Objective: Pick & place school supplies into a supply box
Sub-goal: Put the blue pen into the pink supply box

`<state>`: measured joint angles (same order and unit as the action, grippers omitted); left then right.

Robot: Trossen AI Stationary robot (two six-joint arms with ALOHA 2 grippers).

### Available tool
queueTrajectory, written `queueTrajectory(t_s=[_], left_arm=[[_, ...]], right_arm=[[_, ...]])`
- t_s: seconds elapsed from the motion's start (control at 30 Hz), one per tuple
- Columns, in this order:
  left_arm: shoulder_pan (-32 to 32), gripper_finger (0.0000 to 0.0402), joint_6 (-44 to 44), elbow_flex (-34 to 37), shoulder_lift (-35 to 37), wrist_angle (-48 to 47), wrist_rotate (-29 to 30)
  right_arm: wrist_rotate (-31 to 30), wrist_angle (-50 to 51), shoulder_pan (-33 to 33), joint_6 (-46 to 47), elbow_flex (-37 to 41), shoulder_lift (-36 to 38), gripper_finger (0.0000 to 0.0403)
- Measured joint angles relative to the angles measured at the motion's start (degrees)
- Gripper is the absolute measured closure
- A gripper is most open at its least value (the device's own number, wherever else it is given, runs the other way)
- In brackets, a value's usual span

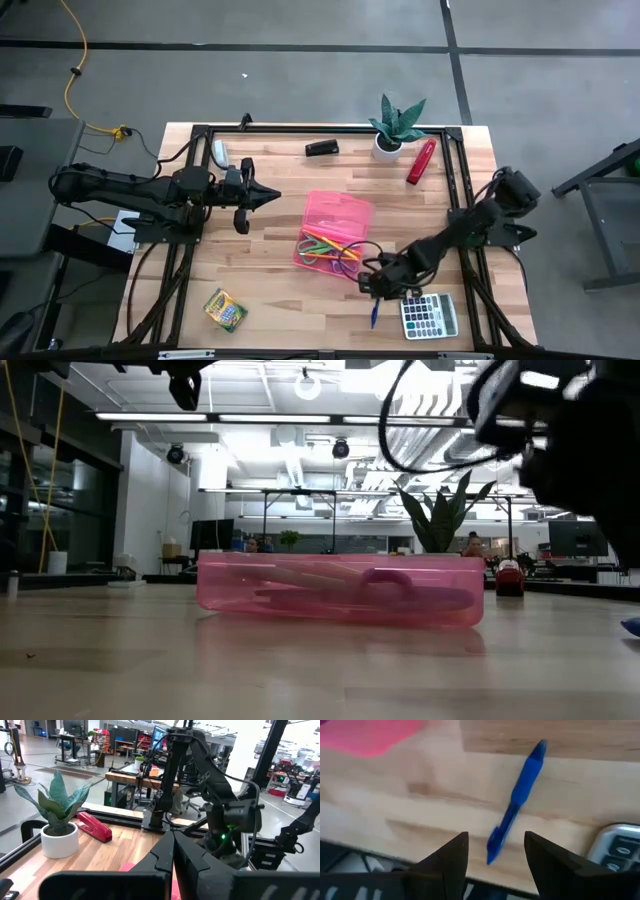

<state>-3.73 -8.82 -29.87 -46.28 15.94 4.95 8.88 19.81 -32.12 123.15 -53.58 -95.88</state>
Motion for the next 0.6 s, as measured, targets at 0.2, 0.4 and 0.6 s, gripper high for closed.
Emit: queueTrajectory(t_s=[0.2, 0.4, 0.6], left_arm=[[0.0, 0.0402, 0.02, 0.0, 0.01, -0.11, -0.03], [0.0, 0.0401, 0.04, 0.0, 0.02, -0.33, -0.04], [0.0, 0.0401, 0.04, 0.0, 0.0, -1.16, 0.07]], right_arm=[[0.27, -0.07, -0.3, 3.5, 0.0, -3.53, 0.0217], [0.82, 0.16, -0.13, 4.4, 0.0, -5.22, 0.0236], [1.65, 2.04, 0.5, 3.85, -0.2, -6.14, 0.0316]])
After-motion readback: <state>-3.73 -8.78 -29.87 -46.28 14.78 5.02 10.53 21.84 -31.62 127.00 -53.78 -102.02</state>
